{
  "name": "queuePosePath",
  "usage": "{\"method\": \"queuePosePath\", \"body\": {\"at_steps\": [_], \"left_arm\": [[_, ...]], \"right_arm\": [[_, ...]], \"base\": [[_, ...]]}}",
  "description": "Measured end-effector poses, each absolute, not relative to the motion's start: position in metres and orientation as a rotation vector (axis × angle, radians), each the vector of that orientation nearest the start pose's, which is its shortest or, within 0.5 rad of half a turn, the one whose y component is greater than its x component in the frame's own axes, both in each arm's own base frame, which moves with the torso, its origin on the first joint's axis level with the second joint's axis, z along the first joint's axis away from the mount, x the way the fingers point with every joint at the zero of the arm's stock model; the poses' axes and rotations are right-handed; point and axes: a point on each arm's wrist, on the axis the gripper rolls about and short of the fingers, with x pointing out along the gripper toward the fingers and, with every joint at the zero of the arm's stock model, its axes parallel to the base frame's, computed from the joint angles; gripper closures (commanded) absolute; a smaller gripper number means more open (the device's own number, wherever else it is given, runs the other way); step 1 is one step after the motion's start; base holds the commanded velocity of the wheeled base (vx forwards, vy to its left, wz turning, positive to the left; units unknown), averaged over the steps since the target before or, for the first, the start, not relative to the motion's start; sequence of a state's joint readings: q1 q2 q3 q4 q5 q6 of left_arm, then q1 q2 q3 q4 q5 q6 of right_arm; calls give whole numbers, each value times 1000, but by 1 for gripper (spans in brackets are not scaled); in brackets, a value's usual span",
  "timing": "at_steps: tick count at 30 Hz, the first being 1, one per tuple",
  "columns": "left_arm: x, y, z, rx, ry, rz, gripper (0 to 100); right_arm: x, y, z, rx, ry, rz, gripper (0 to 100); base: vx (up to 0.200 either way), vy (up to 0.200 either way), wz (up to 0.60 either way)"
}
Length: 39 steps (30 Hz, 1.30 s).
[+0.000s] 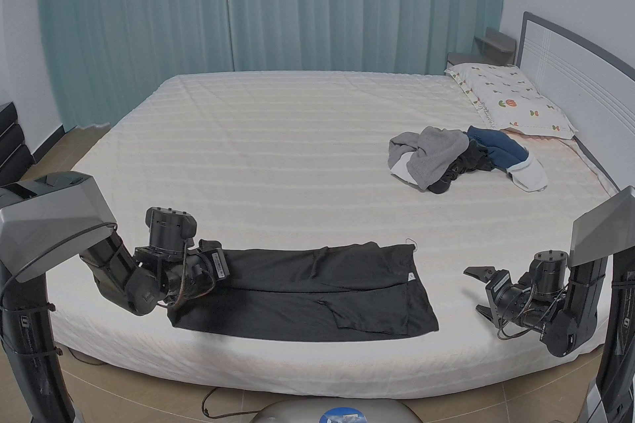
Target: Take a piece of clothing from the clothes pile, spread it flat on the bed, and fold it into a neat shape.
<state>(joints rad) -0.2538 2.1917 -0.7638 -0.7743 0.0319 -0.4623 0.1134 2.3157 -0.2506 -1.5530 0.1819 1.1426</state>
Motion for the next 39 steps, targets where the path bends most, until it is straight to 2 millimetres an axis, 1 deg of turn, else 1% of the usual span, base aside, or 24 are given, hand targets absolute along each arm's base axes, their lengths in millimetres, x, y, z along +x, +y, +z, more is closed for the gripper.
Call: {"method": "queuePosePath", "body": {"at_steps": [6,11,16,21,24,27,28,34,39], "left_arm": [[344,-125,39,-291,645,-65,100],[343,-155,45,-251,676,-109,100],[344,-180,45,-237,696,-152,100],[349,-200,44,-242,714,-176,100],[354,-212,43,-256,710,-189,100],[357,-222,36,-255,720,-201,100],[357,-226,33,-255,724,-206,0],[359,-237,20,-281,744,-205,0],[357,-240,17,-311,757,-195,0]], "right_arm": [[273,36,-20,1122,625,-35,0],[273,38,-21,1108,631,-31,0],[273,38,-22,1100,635,-31,0],[273,38,-23,1099,638,-32,0],[273,38,-23,1098,638,-32,0],[273,38,-23,1098,637,-33,0],[273,38,-23,1098,637,-33,0],[273,38,-23,1097,638,-32,0],[273,39,-23,1094,640,-28,0]], "base": [[0,-200,0],[0,-200,0],[0,-200,0],[0,-200,0],[0,0,0],[0,0,0],[0,0,0],[0,0,0],[0,0,0]]}}
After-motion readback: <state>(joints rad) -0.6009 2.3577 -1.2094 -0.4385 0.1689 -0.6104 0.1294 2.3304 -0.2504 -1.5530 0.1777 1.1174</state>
